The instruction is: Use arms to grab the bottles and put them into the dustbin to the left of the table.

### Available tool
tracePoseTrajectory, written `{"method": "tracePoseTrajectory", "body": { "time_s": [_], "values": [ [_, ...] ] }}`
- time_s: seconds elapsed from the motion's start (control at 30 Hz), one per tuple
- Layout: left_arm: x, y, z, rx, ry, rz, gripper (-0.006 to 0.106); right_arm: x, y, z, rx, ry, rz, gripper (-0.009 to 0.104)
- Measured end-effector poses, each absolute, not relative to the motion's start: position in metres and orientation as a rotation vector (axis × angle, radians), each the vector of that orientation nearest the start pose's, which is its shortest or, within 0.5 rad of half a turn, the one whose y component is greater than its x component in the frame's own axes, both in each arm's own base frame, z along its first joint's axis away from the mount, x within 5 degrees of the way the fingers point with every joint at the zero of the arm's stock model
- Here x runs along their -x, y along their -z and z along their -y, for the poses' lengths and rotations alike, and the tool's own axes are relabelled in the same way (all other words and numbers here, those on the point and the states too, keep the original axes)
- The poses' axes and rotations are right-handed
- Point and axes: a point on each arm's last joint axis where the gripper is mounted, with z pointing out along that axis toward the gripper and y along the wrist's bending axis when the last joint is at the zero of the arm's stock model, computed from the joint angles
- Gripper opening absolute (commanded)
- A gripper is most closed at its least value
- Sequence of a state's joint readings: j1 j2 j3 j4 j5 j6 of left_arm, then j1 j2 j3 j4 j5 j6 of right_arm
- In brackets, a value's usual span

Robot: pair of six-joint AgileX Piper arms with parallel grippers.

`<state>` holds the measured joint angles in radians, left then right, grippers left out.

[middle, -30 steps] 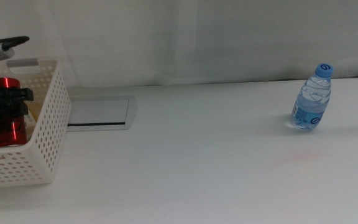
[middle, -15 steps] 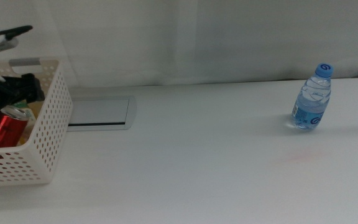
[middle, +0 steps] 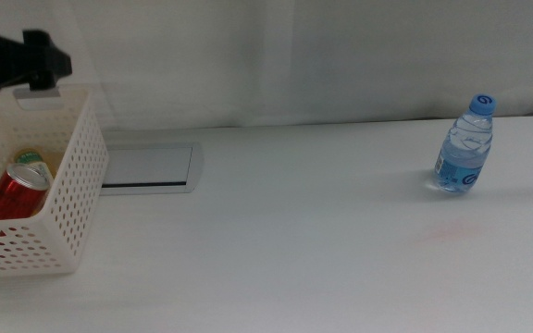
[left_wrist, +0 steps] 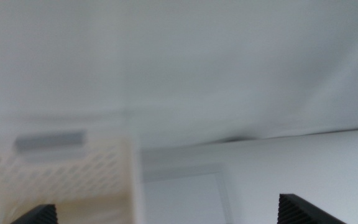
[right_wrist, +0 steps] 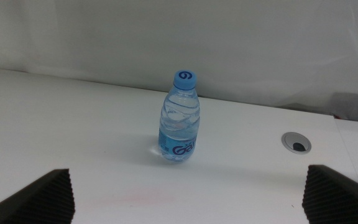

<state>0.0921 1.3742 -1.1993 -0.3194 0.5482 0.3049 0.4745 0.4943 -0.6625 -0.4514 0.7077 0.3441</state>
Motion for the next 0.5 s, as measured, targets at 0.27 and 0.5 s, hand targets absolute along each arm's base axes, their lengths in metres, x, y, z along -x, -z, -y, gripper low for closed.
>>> {"method": "tracePoseTrajectory", "body": {
  "time_s": [0.27,0.5],
  "values": [
    [-0.215,-0.416,0.058,-0.482,0.19,-1.933,0.093,-0.089,-0.341,-0.018,0.277,-0.05,-1.942,0.103],
    [-0.161,-0.385,0.089,-0.734,0.333,-1.915,0.093,-0.087,-0.338,-0.02,0.256,-0.103,-1.979,0.103]
  ]
}}
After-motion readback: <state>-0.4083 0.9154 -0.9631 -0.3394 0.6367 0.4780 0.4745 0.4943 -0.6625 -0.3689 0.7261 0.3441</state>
